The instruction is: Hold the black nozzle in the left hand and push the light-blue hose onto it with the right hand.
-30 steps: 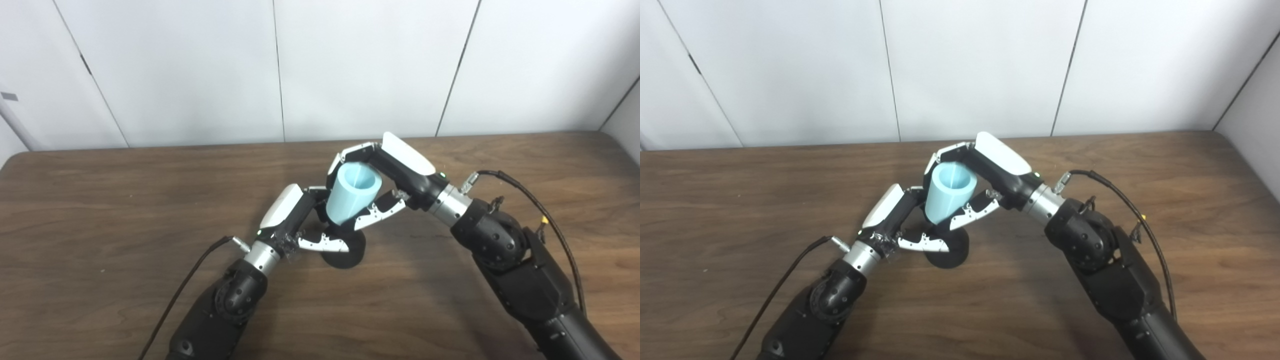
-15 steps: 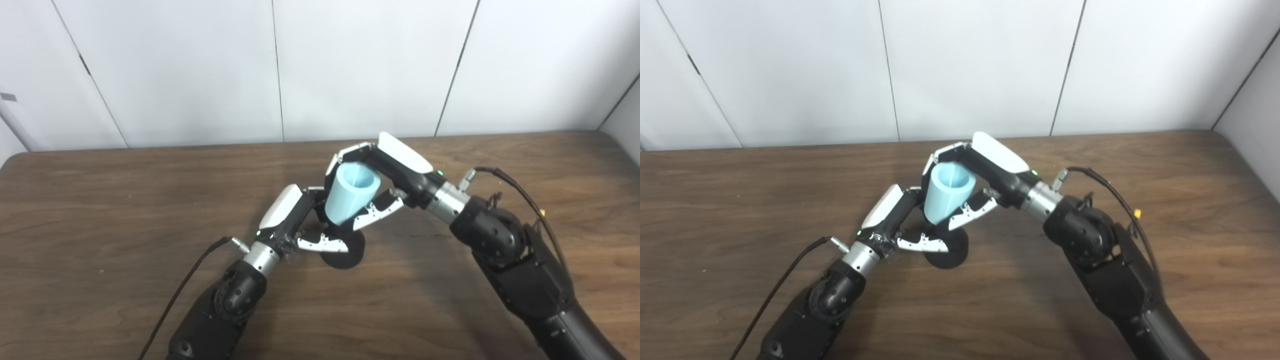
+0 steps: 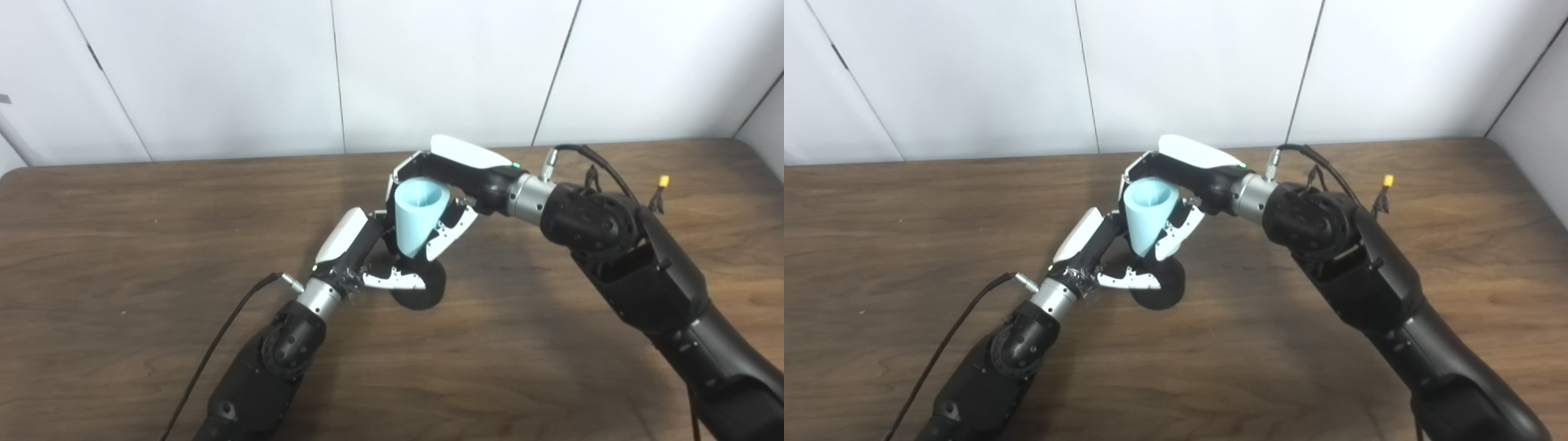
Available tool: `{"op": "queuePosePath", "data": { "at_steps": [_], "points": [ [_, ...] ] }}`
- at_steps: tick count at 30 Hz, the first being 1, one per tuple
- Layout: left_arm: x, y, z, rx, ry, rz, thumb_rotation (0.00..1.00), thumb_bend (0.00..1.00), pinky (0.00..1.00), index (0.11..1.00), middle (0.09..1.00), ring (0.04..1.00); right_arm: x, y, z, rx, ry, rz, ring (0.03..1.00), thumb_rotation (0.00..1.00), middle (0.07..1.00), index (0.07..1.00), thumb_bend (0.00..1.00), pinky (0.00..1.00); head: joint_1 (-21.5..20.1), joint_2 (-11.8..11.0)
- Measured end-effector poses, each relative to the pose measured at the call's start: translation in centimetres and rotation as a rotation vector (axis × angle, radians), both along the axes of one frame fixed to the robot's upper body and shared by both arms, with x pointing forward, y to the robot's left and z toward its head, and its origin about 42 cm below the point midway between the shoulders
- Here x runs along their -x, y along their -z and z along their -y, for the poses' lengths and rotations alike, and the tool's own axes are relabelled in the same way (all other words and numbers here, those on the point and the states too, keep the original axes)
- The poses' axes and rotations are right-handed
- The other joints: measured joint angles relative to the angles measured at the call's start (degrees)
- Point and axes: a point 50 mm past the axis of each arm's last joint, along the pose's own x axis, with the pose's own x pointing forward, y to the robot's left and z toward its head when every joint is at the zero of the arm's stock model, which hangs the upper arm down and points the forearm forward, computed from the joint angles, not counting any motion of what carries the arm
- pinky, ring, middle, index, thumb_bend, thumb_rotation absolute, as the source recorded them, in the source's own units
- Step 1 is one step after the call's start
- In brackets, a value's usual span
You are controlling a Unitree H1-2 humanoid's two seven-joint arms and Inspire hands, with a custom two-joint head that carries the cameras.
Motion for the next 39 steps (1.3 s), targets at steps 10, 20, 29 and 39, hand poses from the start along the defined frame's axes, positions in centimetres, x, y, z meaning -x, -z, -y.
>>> {"op": "queuePosePath", "data": {
  "at_steps": [10, 20, 29, 39],
  "points": [
    [0.0, 0.0, 0.2, 0.003, 0.001, -0.004, 0.00, 0.50, 0.44, 0.525, 0.466, 0.429, 0.5, 1.0, 0.8, -0.051, -0.011, 0.032, 0.422, 0.00, 0.505, 0.479, 0.52, 0.39, 0.0, 0.2],
    [0.1, 0.1, 0.4, 0.006, 0.006, -0.008, 0.00, 0.50, 0.44, 0.526, 0.464, 0.433, 2.2, 6.0, 2.3, -0.254, 0.016, 0.206, 0.411, 0.00, 0.518, 0.481, 0.52, 0.37, -0.2, 0.2],
    [0.1, 0.1, 0.4, 0.006, 0.004, -0.010, 0.00, 0.50, 0.44, 0.528, 0.465, 0.431, 2.6, 6.7, 2.0, -0.278, 0.046, 0.247, 0.413, 0.00, 0.510, 0.481, 0.51, 0.35, -0.1, 0.3],
    [0.1, 0.2, 0.1, 0.005, -0.005, -0.014, 0.00, 0.50, 0.43, 0.527, 0.465, 0.430, 1.8, 6.0, 1.6, -0.200, -0.012, 0.286, 0.422, 0.00, 0.502, 0.485, 0.51, 0.46, 0.0, 0.3]
  ]
}}
